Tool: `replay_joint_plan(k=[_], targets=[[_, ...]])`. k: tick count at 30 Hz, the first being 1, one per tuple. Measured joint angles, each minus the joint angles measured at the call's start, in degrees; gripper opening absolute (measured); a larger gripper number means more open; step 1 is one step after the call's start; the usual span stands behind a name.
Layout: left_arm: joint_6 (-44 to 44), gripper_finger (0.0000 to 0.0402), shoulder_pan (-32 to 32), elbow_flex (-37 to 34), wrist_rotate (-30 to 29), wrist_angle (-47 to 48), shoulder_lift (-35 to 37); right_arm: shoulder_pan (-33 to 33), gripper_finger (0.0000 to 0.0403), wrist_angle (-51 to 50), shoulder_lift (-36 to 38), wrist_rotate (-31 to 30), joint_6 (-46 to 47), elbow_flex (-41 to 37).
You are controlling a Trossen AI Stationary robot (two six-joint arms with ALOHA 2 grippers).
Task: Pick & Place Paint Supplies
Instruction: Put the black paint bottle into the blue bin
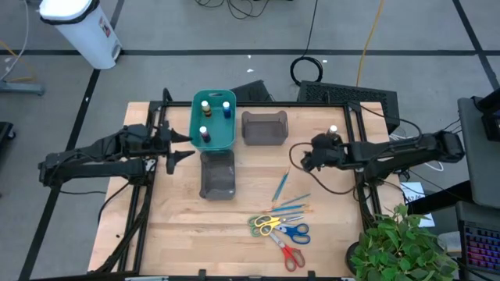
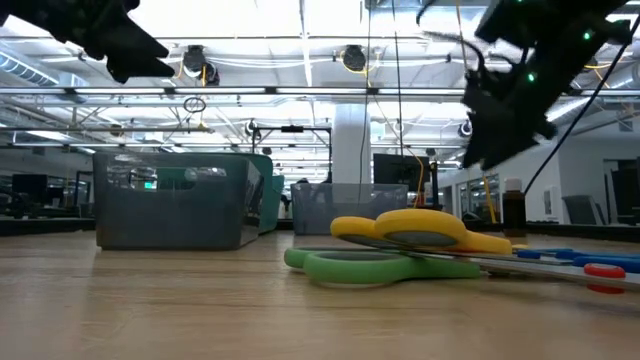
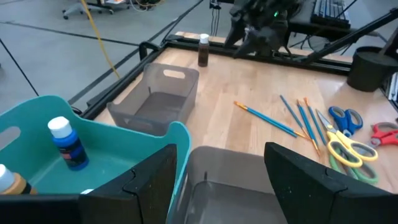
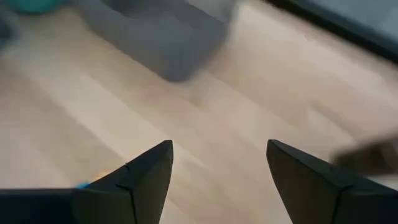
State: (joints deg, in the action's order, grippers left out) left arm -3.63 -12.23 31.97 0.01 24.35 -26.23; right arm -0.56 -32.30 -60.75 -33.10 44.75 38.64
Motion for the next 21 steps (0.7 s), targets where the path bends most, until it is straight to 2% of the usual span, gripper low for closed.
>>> replay_joint_plan(k=[9, 17, 21], targets=[[-0.6, 0.0251, 0.0, 0.0, 0.0, -1.0, 0.0, -7.4, 0.0251, -9.3, 0.0, 3.2, 8.8, -4.8], [-0.6, 0.0251, 0.0, 0.0, 0.0, -1.0, 0.0, -14.6, 0.0251, -8.0, 0.0, 2.7, 9.7, -9.2], [-0.6, 0.0251, 0.0, 0.0, 0.0, -1.0, 0.0, -17.4, 0.0251, -4.2, 0.0, -1.5, 9.3, -11.4]])
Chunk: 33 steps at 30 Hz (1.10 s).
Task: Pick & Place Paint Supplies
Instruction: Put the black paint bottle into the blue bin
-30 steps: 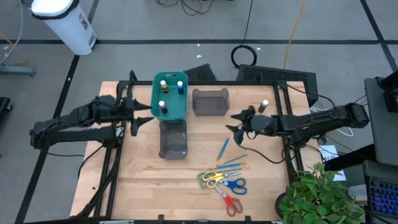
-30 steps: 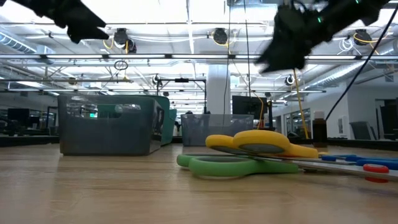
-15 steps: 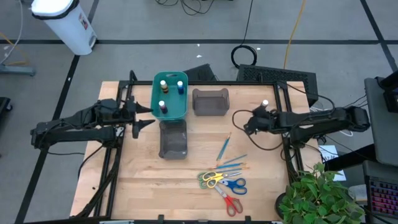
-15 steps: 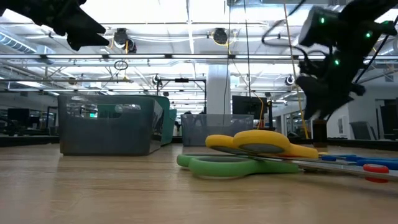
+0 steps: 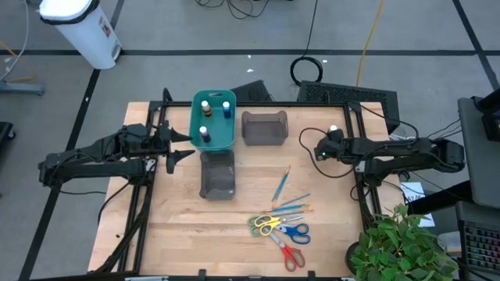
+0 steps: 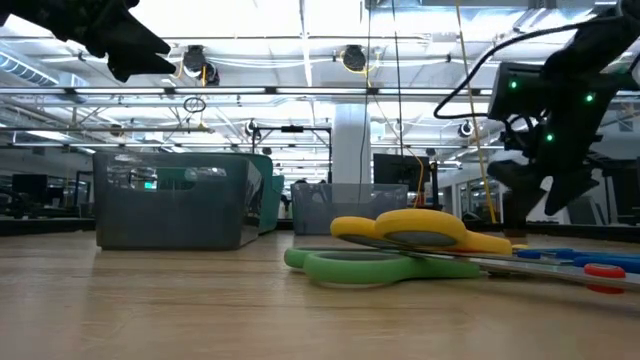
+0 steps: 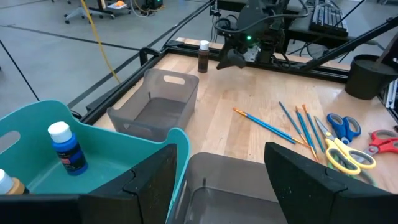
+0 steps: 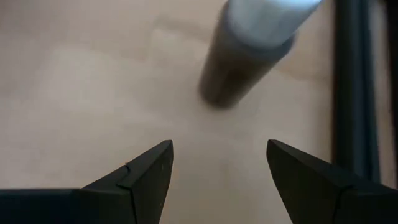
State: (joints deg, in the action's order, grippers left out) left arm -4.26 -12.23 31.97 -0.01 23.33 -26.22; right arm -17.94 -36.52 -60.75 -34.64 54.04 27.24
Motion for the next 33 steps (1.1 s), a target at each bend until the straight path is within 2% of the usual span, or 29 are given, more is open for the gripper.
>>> replay_joint_plan(k=[2, 10, 21, 28, 33], targets=[[0.0, 0.0251, 0.0, 0.0, 0.0, 0.0, 0.0, -1.2, 0.0251, 3.8, 0.0, -1.6, -1.9, -1.2], [-0.2, 0.0251, 0.0, 0.0, 0.0, 0.0, 0.0, -4.5, 0.0251, 24.3, 0.0, -1.1, -11.2, -8.5], [0.8, 0.0251, 0.0, 0.0, 0.0, 0.0, 0.0, -9.6, 0.0251, 28.2, 0.0, -1.4, -12.0, -13.1], [0.7, 0.0251, 0.0, 0.0, 0.0, 0.0, 0.0, -9.9, 0.0251, 45.1, 0.0, -1.2, -18.8, -19.3], [0.5, 0.0251, 0.0, 0.0, 0.0, 0.0, 0.0, -9.9, 0.0251, 54.1, 0.0, -1.3, -20.4, -23.4]])
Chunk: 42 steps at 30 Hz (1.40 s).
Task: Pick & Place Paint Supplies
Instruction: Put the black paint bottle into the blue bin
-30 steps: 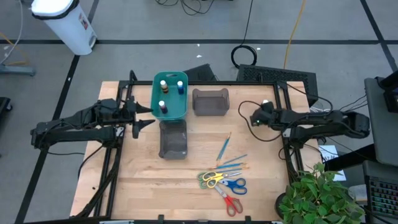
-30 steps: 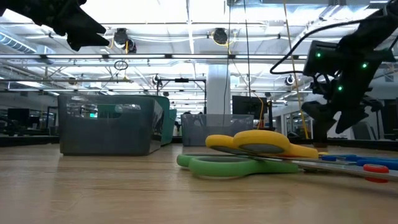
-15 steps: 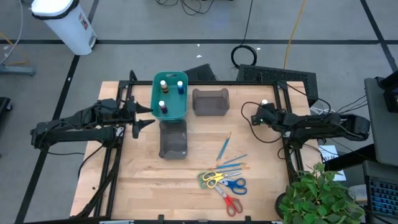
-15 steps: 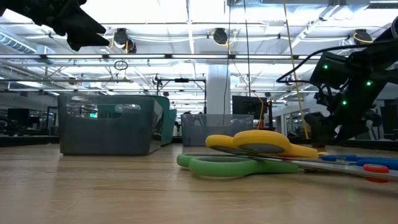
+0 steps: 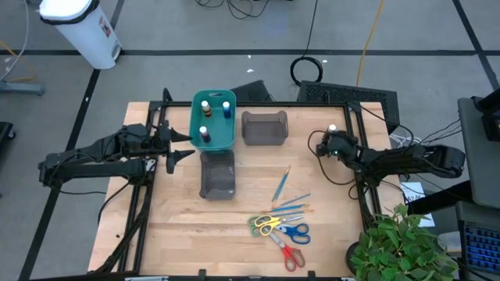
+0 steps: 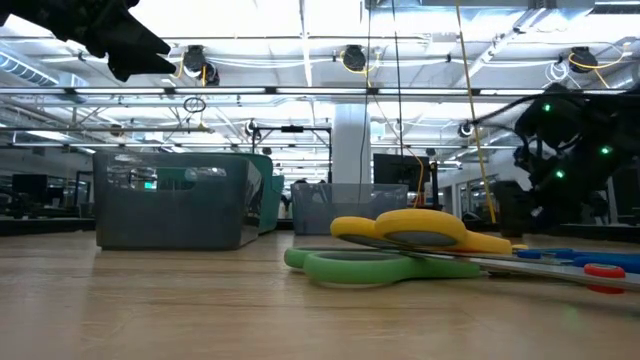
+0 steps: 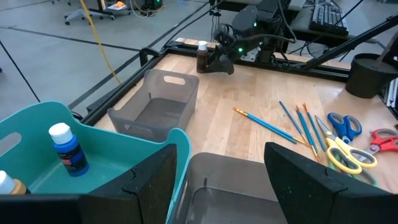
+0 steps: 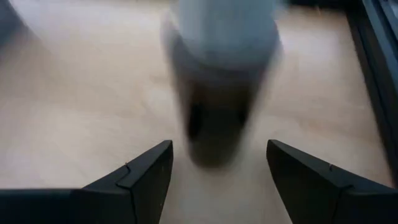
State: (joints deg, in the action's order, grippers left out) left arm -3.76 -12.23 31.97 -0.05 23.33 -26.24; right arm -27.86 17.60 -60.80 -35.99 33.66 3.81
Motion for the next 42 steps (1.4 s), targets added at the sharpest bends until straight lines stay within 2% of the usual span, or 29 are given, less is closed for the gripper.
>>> replay_joint_plan(k=[7, 13, 27, 34, 42], targets=[[0.5, 0.0251, 0.0, 0.0, 0.0, 0.0, 0.0, 0.0, 0.0251, 2.7, 0.0, 0.0, -4.7, -0.9], [0.3, 0.0251, 0.0, 0.0, 0.0, 0.0, 0.0, 0.0, 0.0248, 2.7, 0.0, 0.1, -4.6, -0.9], [0.3, 0.0251, 0.0, 0.0, 0.0, 0.0, 0.0, 0.0, 0.0144, 4.9, 0.0, 0.0, -6.8, -1.0], [-0.1, 0.0251, 0.0, 0.0, 0.0, 0.0, 0.0, 0.2, 0.0128, 4.9, 0.0, 0.4, -8.0, -1.0], [-0.7, 0.0251, 0.0, 0.0, 0.0, 0.0, 0.0, 0.2, 0.0126, 8.9, 0.0, 9.8, -14.2, -1.0]])
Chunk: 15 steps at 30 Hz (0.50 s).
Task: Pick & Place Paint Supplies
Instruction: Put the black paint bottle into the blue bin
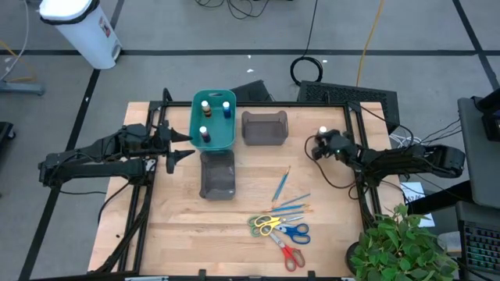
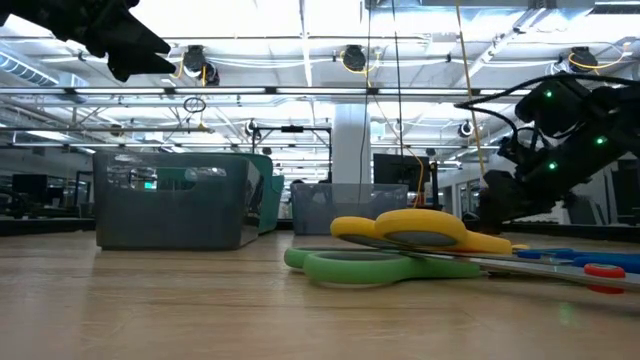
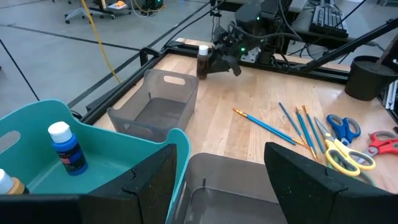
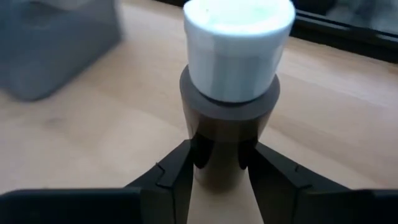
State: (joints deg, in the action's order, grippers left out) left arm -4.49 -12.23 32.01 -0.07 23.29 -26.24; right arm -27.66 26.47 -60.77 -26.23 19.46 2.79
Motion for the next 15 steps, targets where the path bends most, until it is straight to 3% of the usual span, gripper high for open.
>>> replay_joint_plan(k=[5, 15], targets=[[-0.2, 0.0251, 0.0, 0.0, 0.0, 0.0, 0.0, 0.0, 0.0125, 3.9, 0.0, 10.1, -2.8, 0.0], [-0.8, 0.0251, 0.0, 0.0, 0.0, 0.0, 0.0, 0.5, 0.0125, 6.0, 0.0, 29.3, 1.6, 4.0]])
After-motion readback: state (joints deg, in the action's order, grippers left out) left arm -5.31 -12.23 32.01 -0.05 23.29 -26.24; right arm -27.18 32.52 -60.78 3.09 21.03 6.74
